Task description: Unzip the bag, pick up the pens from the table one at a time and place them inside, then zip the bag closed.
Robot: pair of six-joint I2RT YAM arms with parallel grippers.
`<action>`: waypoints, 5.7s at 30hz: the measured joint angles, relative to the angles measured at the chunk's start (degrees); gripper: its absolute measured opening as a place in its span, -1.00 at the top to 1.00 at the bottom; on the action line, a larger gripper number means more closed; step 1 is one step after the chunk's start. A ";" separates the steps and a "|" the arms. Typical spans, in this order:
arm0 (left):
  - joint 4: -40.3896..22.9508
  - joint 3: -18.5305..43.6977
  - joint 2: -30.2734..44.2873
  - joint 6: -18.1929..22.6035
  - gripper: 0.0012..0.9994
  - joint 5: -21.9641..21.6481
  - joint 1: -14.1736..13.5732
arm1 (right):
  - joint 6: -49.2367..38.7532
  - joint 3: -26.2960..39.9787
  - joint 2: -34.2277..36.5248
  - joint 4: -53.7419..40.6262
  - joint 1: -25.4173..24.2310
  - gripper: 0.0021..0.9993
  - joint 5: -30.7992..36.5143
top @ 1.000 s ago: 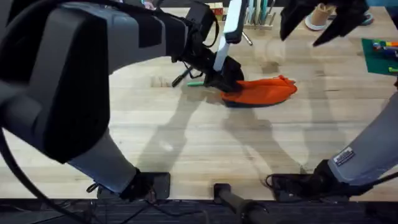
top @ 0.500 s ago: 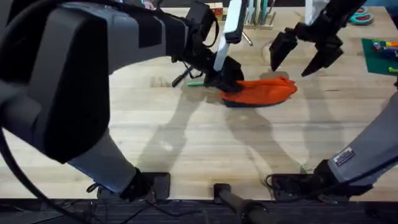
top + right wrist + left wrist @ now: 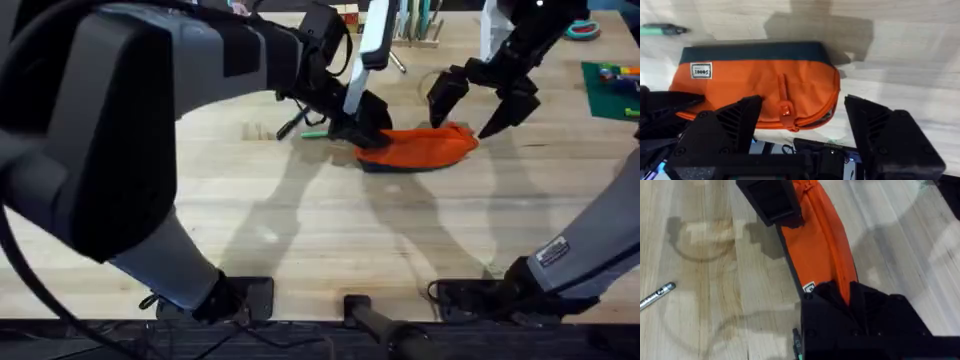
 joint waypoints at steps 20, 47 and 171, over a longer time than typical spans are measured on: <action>0.00 0.00 0.00 0.00 0.92 -0.03 0.00 | 0.78 -0.24 -0.02 1.21 0.00 0.39 1.24; 0.00 0.00 0.00 0.00 0.92 0.02 -0.11 | 0.76 -0.15 -0.02 -0.87 0.39 0.93 4.02; 0.35 0.02 0.00 -0.20 0.92 -0.46 -0.07 | -6.10 21.33 -0.02 -10.38 9.27 -0.99 2.39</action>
